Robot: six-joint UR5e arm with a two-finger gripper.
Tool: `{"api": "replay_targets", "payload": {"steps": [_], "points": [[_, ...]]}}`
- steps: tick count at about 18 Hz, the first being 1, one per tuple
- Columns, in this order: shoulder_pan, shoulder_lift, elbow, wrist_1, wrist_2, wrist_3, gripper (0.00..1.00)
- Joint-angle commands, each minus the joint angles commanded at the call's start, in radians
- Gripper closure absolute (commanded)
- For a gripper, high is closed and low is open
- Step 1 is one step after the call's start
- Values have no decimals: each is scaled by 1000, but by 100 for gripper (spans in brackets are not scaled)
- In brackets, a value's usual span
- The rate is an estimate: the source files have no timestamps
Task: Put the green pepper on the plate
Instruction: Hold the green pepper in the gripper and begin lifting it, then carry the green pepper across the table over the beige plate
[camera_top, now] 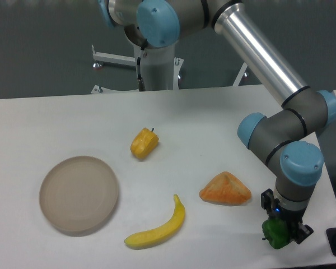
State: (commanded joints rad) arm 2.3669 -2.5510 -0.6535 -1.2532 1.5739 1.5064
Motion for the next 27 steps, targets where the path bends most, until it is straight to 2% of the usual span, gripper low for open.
{"api": "replay_targets", "payload": {"steps": [4, 9, 12, 17, 21, 24, 27], "points": [[-3, 6, -9, -2, 3, -6, 42], [-17, 44, -40, -31, -23, -110, 42], [-37, 98, -95, -38, -43, -158, 42], [-90, 202, -195, -78, -75, -337, 42], [-152, 297, -300, -89, -77, -452, 42], [-219, 337, -357, -89, -77, -564, 42], [-313, 391, -442, -83, -77, -733, 42]]}}
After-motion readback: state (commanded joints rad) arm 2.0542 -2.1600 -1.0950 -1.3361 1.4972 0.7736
